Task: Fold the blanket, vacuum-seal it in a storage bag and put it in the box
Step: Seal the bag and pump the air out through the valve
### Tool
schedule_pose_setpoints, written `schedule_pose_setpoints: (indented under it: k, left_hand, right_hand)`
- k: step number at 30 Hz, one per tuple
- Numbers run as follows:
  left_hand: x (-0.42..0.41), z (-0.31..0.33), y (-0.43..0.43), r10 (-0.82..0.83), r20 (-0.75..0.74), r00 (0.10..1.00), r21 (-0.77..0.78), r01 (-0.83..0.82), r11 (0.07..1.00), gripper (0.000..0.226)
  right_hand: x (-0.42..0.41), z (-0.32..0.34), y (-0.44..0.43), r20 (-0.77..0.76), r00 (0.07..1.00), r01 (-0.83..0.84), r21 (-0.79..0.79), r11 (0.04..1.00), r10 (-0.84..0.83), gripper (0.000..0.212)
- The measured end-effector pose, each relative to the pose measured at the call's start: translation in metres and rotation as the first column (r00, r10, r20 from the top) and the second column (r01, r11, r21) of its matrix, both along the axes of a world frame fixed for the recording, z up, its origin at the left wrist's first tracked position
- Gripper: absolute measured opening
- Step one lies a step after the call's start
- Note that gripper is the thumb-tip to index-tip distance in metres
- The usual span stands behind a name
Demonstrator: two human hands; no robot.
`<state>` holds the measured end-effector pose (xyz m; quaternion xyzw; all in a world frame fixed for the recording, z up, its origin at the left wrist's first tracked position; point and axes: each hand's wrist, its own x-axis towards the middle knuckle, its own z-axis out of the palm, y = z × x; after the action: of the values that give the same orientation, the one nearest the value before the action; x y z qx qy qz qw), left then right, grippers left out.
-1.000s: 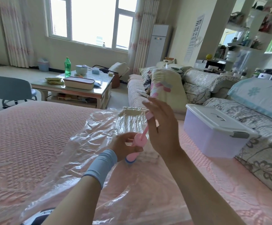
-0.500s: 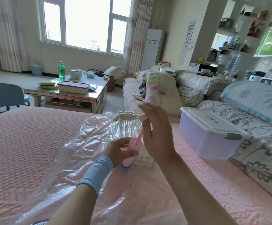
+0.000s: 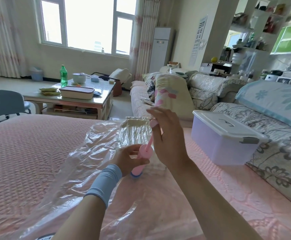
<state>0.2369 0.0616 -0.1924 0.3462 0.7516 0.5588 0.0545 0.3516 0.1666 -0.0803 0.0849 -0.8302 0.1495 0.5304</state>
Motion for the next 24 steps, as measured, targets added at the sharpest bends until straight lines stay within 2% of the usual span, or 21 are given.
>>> schedule_pose_setpoints:
  k: [1, 3, 5, 7, 10, 12, 13, 14, 15, 17, 19, 20, 22, 24]
  left_hand:
    - [0.001, 0.0, 0.0, 0.009, 0.0, 1.0, -0.003, -0.009, 1.0, 0.051]
    - [0.002, 0.001, -0.001, 0.031, -0.012, 0.999, -0.02, -0.031, 0.999, 0.038]
    - [0.002, 0.001, -0.002, 0.044, -0.02, 0.999, -0.027, -0.044, 0.999, 0.032]
    - [0.001, 0.001, -0.003, 0.04, -0.006, 0.999, -0.013, -0.04, 0.999, 0.035]
    - [-0.001, 0.0, -0.003, 0.014, 0.03, 0.999, 0.017, -0.014, 1.0, 0.046]
    - [-0.001, -0.001, -0.002, 0.009, 0.029, 1.0, 0.017, -0.009, 1.0, 0.049]
    - [0.0, 0.0, -0.002, 0.011, 0.025, 1.0, 0.011, -0.011, 1.0, 0.049]
    - [0.001, -0.001, -0.001, 0.014, 0.022, 1.0, 0.009, -0.014, 1.0, 0.049]
    - [0.002, -0.001, 0.0, 0.016, 0.023, 1.0, 0.011, -0.017, 1.0, 0.048]
    - [0.003, 0.0, -0.001, 0.024, 0.028, 0.999, 0.024, -0.025, 0.999, 0.041]
    - [0.004, 0.001, -0.002, 0.025, 0.026, 0.999, 0.027, -0.025, 0.999, 0.031]
    - [0.004, 0.001, -0.003, 0.027, 0.02, 0.999, 0.027, -0.027, 0.999, 0.03]
    - [0.002, 0.0, -0.003, 0.031, 0.024, 0.999, 0.036, -0.032, 0.999, 0.037]
    - [-0.001, -0.002, -0.003, 0.023, 0.036, 0.999, 0.034, -0.024, 0.999, 0.051]
  right_hand:
    - [-0.001, -0.011, 0.0, 0.145, 0.989, 0.008, 0.003, 1.0, -0.008, 0.035]
    - [-0.005, -0.033, 0.001, 0.468, 0.884, 0.018, 0.0, 1.0, -0.016, 0.035]
    - [-0.007, -0.043, 0.003, 0.61, 0.792, 0.02, 0.006, 1.0, -0.02, 0.032]
    - [-0.004, -0.033, 0.003, 0.542, 0.84, 0.008, 0.033, 0.999, -0.025, 0.029]
    - [-0.001, -0.001, 0.001, 0.169, 0.985, -0.03, 0.053, 0.998, 0.021, 0.023]
    - [0.001, 0.012, 0.001, -0.086, 0.995, -0.039, 0.04, 0.998, 0.042, 0.023]
    - [0.001, 0.012, 0.001, -0.154, 0.988, -0.027, 0.027, 0.999, 0.031, 0.024]
    - [0.0, 0.008, 0.0, -0.165, 0.986, -0.003, 0.014, 1.0, 0.005, 0.026]
    - [-0.002, -0.001, -0.001, -0.116, 0.993, 0.026, 0.008, 1.0, -0.025, 0.029]
    - [-0.006, -0.024, -0.002, 0.185, 0.981, 0.059, 0.008, 0.998, -0.06, 0.033]
    - [-0.009, -0.043, -0.002, 0.498, 0.866, 0.06, 0.005, 0.998, -0.054, 0.032]
    - [-0.009, -0.047, -0.001, 0.553, 0.832, 0.053, 0.007, 0.999, -0.048, 0.031]
    - [-0.006, -0.039, -0.002, 0.508, 0.86, 0.045, 0.027, 0.999, -0.052, 0.03]
    - [-0.003, -0.017, -0.004, 0.303, 0.952, 0.033, 0.048, 0.998, -0.046, 0.029]
